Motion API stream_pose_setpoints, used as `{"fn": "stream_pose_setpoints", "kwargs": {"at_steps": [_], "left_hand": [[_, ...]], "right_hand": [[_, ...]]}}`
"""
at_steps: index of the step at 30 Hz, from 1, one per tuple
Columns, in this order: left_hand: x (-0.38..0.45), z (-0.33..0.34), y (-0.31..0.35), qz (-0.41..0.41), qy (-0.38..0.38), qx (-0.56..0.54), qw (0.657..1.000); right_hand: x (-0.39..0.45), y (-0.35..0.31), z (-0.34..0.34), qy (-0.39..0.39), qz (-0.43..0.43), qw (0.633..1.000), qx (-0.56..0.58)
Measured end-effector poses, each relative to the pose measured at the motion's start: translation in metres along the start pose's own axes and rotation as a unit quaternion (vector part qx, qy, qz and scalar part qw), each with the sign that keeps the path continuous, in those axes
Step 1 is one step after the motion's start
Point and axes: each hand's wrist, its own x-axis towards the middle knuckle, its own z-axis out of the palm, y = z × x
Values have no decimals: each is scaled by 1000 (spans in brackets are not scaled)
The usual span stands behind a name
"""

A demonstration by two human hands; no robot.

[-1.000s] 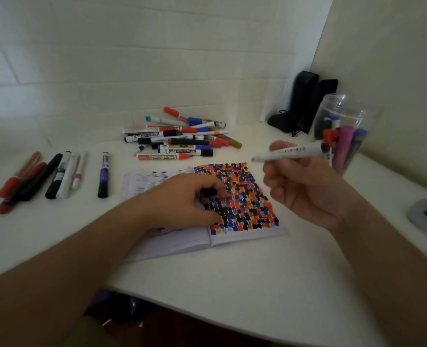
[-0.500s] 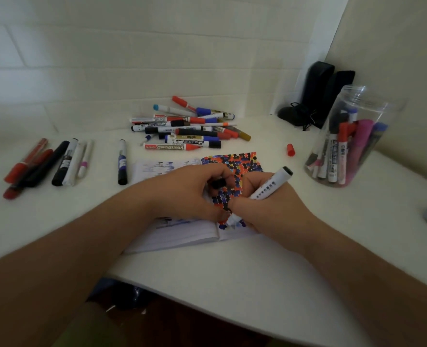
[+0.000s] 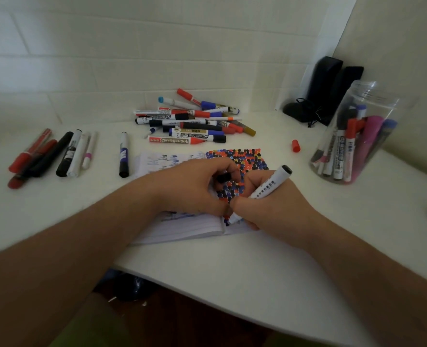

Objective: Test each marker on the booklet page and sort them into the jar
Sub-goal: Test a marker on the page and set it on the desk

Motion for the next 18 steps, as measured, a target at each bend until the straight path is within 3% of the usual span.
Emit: {"fn": "stream_pose_setpoints", "kwargs": {"at_steps": [18], "left_hand": [[1,1,-2,9,12,3,1000]], "right_hand": [[0,-1,1,8,-7,1000,-28]]}}
